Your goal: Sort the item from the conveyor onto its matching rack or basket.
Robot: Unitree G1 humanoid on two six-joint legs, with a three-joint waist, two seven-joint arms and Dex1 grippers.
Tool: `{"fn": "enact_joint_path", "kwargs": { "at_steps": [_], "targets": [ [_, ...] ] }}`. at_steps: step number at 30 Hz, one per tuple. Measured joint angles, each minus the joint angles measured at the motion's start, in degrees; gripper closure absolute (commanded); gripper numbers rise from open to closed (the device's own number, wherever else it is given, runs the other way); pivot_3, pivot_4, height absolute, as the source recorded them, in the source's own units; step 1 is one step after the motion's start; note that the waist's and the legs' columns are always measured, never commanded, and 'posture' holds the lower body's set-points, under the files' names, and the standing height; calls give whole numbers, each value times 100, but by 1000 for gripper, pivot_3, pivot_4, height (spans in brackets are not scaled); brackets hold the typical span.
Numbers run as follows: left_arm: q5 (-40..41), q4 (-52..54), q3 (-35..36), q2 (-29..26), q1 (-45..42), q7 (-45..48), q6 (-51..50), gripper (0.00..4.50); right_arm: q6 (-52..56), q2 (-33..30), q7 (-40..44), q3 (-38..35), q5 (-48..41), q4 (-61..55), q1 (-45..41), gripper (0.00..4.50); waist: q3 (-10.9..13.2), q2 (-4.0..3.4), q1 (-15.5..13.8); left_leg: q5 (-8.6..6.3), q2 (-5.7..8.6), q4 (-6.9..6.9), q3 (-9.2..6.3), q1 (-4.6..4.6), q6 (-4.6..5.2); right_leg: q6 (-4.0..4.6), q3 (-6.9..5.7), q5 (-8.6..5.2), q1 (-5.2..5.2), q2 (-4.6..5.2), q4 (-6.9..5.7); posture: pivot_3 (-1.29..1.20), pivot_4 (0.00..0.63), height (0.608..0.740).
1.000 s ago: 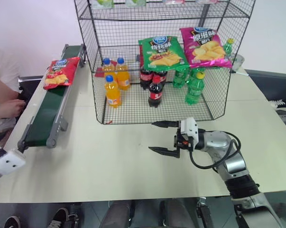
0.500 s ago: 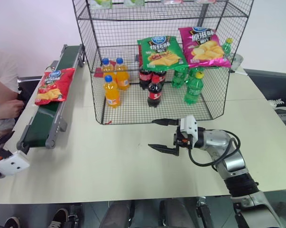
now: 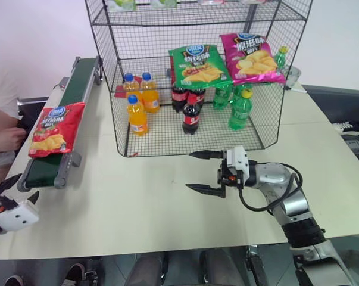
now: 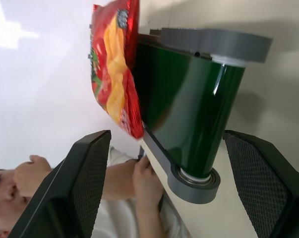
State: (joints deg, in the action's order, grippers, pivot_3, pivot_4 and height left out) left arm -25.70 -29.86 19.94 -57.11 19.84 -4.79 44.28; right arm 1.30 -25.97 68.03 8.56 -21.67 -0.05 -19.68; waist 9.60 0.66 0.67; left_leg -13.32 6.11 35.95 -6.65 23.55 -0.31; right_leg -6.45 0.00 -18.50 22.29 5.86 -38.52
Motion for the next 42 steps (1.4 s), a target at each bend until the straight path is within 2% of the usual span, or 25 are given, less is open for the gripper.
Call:
{"fn": "enact_joint_path", "kwargs": {
  "at_steps": [7, 21, 22, 24, 27, 30, 38, 42],
  "targets": [
    [-89, 137, -9, 41, 64, -220, -344, 731, 135, 12, 197, 3, -160, -14, -13, 0, 0, 0, -2, 0, 1, 1, 0, 0, 0, 0, 0, 0, 0, 0, 0, 0, 150, 739],
    [-271, -45, -553, 163, -562, -450, -524, 731, 330, 47, 244, 23, -392, -243, -23, 0, -3, 5, 0, 0, 1, 1, 0, 0, 0, 0, 0, 0, 1, 0, -3, 0, 150, 739],
    [-238, -44, -573, 195, -588, -416, -493, 1102, 329, 47, 228, 24, -387, -244, -21, 0, -3, 5, -11, 0, 1, 2, -1, 0, 0, 0, -1, 0, 1, 0, -3, 0, 150, 739],
    [-181, -42, -579, 219, -601, -347, -462, 1537, 328, 47, 196, 23, -382, -244, -19, 0, -5, 7, -12, 0, 2, 4, 0, 0, 0, 0, -1, 0, -1, 1, -3, 0, 150, 739],
    [-204, 4, -557, 215, -574, -470, -501, 3114, 326, 47, 127, 11, -373, -244, -18, 0, -5, 7, -5, 0, 2, 4, 0, 0, 0, 0, -1, 0, 0, 1, -3, 0, 150, 739],
    [-232, 57, -552, 215, -527, -604, -510, 4441, 322, 47, 53, -15, -362, -244, -17, 0, -5, 7, -2, 0, 2, 3, 0, 0, 0, 0, 0, 0, 1, 1, -3, 0, 150, 739],
    [-341, 102, -542, 203, -484, -909, -545, 4441, 325, -65, 85, -104, -408, -263, 65, 0, -5, 7, -8, 0, 2, 4, 0, 0, 0, 0, 0, 0, 0, 1, -3, 0, 150, 739],
    [-423, 550, -273, 192, -315, -1041, -673, 4441, 329, -58, 51, -312, -591, -359, 115, 0, -5, 8, -5, 0, 1, 4, 0, 0, 0, 0, 0, 0, 0, 0, -3, 0, 150, 739]
  ]
}}
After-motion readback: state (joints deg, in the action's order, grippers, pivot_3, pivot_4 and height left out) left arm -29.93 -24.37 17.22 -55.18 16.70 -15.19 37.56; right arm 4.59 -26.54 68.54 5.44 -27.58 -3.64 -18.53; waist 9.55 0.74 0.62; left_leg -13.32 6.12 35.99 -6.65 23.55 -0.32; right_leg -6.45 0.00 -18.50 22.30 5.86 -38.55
